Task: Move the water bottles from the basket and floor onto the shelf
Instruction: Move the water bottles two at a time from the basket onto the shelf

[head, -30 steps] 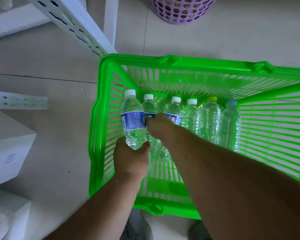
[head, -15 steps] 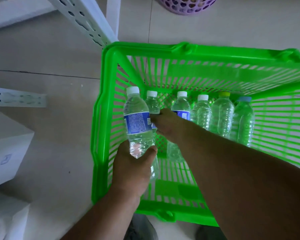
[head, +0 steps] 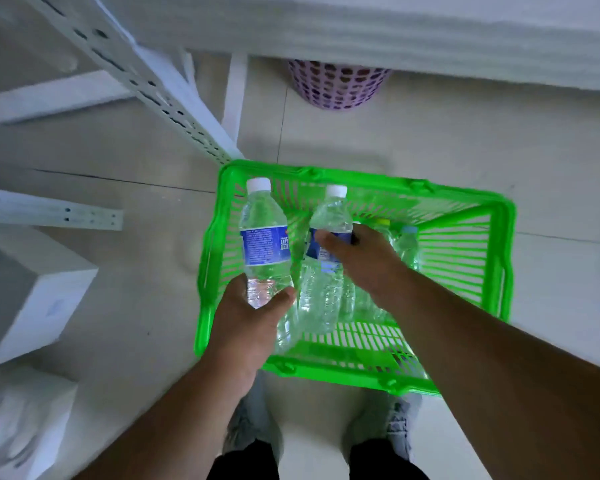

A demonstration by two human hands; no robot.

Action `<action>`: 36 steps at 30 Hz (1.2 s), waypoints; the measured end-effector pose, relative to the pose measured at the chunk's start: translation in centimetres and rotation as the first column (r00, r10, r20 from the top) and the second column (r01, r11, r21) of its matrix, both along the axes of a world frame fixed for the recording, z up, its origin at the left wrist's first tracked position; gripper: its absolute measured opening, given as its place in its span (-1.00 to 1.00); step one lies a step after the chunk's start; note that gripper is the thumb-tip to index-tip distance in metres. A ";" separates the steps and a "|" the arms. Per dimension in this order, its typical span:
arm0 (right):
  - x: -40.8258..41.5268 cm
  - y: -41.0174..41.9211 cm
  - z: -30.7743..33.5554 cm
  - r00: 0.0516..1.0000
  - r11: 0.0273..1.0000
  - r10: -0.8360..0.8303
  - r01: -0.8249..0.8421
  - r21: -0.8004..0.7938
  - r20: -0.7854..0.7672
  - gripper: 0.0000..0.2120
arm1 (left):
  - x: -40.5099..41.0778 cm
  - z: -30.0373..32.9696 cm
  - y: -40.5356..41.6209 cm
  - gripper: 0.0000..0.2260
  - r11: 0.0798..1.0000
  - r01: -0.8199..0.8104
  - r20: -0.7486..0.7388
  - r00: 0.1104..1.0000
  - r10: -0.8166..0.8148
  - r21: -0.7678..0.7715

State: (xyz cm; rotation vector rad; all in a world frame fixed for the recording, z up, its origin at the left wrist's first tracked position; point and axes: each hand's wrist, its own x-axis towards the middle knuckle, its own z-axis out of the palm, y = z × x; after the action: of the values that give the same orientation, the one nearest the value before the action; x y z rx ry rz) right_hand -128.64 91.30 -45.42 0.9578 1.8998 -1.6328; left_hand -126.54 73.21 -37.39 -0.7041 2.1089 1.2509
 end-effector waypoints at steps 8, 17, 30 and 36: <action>1.7 3.0 17.0 0.988 0.995 -0.031 0.045 0.089 -0.150 -0.73 | 1.1 13.3 0.7 -0.59 0.987 0.081 -0.028 0.997 -0.078 0.139; 5.4 2.6 40.0 0.933 0.984 -0.053 0.109 0.139 -0.356 -0.80 | 3.0 31.4 -1.0 -0.62 0.948 0.225 -0.110 0.973 -0.205 0.225; 13.1 -0.3 71.9 0.800 0.935 -0.038 0.240 0.261 -0.599 -0.75 | 5.9 59.1 -3.2 -0.68 0.807 0.499 -0.424 0.835 -0.351 0.315; 15.8 0.7 79.6 0.743 0.869 0.005 0.328 0.371 -0.669 -0.76 | 7.2 66.1 -2.8 -0.70 0.785 0.533 -0.538 0.782 -0.315 0.314</action>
State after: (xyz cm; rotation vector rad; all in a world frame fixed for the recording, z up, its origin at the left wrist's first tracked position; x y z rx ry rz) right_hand -112.87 92.00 34.21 0.7935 2.8735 -1.8043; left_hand -119.30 70.39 28.67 0.3253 2.0281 1.6525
